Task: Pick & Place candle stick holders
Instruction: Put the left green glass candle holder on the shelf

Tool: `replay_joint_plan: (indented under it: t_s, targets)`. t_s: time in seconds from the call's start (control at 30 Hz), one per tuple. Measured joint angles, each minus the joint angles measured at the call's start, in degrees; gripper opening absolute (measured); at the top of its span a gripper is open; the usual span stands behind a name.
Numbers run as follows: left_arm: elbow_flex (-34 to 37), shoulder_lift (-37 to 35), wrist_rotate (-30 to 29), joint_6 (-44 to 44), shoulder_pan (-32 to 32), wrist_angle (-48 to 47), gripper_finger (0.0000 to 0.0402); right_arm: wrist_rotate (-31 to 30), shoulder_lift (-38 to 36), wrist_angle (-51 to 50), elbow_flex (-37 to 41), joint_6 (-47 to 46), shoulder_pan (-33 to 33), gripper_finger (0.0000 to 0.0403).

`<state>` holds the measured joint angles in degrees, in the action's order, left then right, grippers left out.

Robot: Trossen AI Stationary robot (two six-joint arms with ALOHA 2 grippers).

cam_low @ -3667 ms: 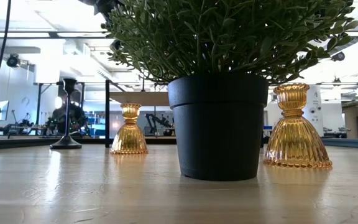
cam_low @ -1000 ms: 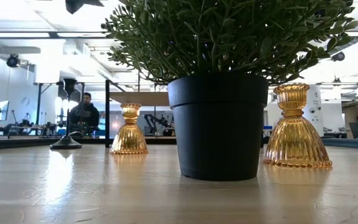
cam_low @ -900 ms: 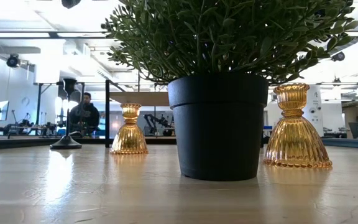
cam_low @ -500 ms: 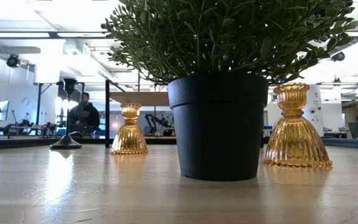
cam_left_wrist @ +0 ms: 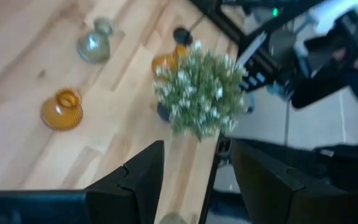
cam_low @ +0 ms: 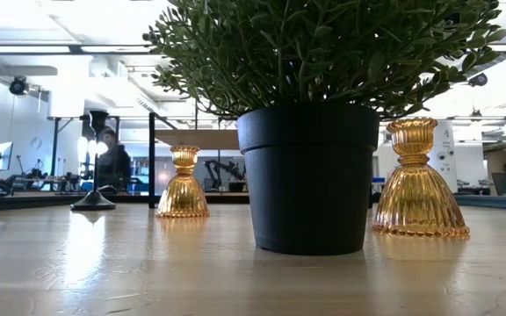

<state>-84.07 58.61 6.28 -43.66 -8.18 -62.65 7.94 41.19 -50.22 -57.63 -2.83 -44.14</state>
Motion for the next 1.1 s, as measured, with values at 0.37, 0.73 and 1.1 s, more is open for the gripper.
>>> replay_joint_plan:
  t_s: [0.37,0.73,1.1]
  targets:
    - [0.0,6.0,2.6,-1.6,-10.4,-2.4,0.0192,0.0,0.0,0.0,0.0,0.4,0.0,0.0043]
    - [0.4,14.1,2.6,-6.4,-24.8,-5.8,0.0192,-0.6,0.0,0.1,0.0,0.5,0.0,0.0043]
    - [5.9,21.2,1.6,-5.8,-30.7,-1.7,0.0193,-0.6,0.0,0.1,0.0,-0.1,0.0,0.0043]
